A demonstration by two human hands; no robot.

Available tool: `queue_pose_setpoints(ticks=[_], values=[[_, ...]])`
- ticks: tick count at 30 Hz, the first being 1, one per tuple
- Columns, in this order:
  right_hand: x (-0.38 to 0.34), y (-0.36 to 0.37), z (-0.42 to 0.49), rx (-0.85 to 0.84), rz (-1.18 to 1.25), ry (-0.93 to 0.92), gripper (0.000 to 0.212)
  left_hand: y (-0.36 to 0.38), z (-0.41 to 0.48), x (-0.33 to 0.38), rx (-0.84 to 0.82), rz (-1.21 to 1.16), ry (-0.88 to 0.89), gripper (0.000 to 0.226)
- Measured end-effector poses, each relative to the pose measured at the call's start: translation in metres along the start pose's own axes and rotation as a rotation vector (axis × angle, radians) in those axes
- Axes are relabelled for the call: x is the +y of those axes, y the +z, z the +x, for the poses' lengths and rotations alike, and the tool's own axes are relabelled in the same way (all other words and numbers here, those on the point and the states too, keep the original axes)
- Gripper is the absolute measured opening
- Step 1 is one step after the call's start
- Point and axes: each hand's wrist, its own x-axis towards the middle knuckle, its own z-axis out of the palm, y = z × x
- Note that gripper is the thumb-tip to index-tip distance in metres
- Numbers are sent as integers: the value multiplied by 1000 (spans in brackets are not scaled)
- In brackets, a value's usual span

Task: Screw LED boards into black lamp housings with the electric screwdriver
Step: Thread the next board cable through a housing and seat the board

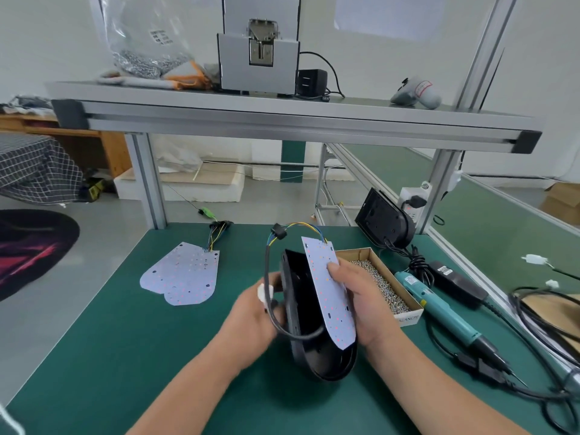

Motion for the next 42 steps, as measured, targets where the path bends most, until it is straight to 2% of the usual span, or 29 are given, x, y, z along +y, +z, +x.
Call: queue_pose_setpoints(ticks=[1, 2, 5, 8, 10, 11, 13, 14, 16, 18, 20, 22, 25, 28, 29, 31, 33, 38, 42], values=[[-1, 0, 0, 2, 6, 2, 47, 1, -1, -3, -38, 54, 6, 26], [-2, -1, 0, 0, 13, -2, 43, -1, -1, -6, -55, 224, 45, 22], [-9, -6, -1, -20, 21, -59, 31, -15, -2, -9, 18, 592, 168, 13], [-18, -8, -1, 31, 52, -138, 30, -29, 0, -6, 224, 686, 78, 44], [-23, -14, 1, 88, 136, -149, 40, -37, 4, -2, 360, 705, -9, 41], [-26, -18, 2, 127, 168, -154, 40, -41, 5, -1, 407, 611, -40, 37], [-29, -25, 4, 195, 194, -160, 40, -49, 9, 0, 430, 159, -46, 23], [-29, -26, 4, 218, 193, -155, 42, -51, 11, -1, 384, -127, -16, 22], [-27, -23, 5, 245, 171, -138, 47, -52, 11, 1, 206, -633, 68, 35], [-22, -22, 7, 260, 150, -113, 56, -57, 10, 6, 82, -890, 103, 38], [-19, -21, 8, 267, 143, -104, 62, -56, 12, 6, 80, -935, 87, 38], [-17, -20, 9, 239, 126, -110, 53, -48, 13, 6, 139, -799, 58, 35], [-13, -15, 7, 183, 75, -95, 24, -29, 6, 10, 214, -356, 96, 25], [-4, -6, 5, 122, 51, -50, 41, -11, -4, 13, 160, 245, 157, 24], [-2, -2, 4, 107, 49, -39, 44, -6, -6, 11, 117, 355, 159, 25], [2, 2, 3, 81, 47, -23, 39, 0, -10, 9, 36, 420, 130, 26], [2, 2, 1, 49, 58, -18, 34, -1, -8, 10, 27, 446, 103, 32], [0, 7, -2, -9, 87, -18, 30, -8, -3, 5, 99, 366, 36, 29], [-6, 2, 0, 50, 78, -35, 30, -6, 2, 3, 283, 349, 30, 31]])
